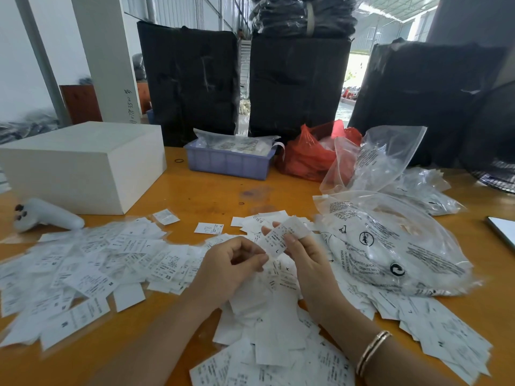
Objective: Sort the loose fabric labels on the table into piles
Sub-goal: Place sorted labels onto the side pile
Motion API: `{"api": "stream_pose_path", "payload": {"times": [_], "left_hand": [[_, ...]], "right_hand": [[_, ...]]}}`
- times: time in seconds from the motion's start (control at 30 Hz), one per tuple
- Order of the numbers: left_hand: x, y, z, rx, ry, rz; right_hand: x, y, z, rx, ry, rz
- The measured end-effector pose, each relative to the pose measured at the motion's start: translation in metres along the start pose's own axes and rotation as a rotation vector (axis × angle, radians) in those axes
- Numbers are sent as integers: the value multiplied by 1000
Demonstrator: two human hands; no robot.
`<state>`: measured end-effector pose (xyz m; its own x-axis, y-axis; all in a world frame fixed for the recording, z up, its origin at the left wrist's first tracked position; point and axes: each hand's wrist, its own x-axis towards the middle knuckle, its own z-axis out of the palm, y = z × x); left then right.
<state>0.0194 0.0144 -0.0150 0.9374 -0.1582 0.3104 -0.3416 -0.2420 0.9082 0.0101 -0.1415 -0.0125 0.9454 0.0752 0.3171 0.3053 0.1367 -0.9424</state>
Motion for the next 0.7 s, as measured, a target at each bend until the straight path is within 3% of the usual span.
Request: {"api": "stream_pose_path", "payload": {"times": [0.33, 0.47, 0.63, 0.7], "left_hand": [[-1, 5, -1, 25, -5, -31], [-2, 5, -1, -39, 7, -44], [0, 2, -2, -73, 23, -85], [-1, 2, -2, -75, 24, -77]], "right_hand": [[-3, -5, 4, 21, -77, 11], [-2, -2, 5, -88, -130, 43], [-1, 0, -3, -144, 94, -90], [-1, 0, -4, -299, 119, -173]]}}
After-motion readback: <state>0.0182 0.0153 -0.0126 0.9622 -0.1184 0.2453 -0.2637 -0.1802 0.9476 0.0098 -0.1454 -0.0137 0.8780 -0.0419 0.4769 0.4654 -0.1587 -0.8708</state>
